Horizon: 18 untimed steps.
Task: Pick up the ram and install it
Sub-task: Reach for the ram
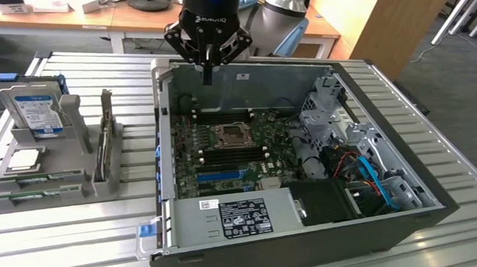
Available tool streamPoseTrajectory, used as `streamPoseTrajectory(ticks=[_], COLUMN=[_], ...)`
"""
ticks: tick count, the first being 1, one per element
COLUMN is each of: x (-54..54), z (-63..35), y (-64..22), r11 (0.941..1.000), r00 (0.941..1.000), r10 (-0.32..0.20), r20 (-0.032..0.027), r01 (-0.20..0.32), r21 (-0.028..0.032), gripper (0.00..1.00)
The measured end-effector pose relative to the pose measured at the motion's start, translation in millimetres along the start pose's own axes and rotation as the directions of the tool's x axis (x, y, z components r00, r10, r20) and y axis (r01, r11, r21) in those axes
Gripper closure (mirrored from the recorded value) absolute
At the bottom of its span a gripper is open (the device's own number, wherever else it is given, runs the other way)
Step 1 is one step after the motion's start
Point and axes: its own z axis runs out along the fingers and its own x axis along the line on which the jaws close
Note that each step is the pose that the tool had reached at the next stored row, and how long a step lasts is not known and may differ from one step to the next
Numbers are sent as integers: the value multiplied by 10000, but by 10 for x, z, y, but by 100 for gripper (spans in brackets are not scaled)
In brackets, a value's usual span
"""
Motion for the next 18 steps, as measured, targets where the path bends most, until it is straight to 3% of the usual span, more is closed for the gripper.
streamPoseTrajectory(ticks=[18], x=[234], z=[-3], y=[-4], r11=[10000], r00=[10000], r10=[1], r20=[0], r01=[-1], r21=[0], gripper=[89])
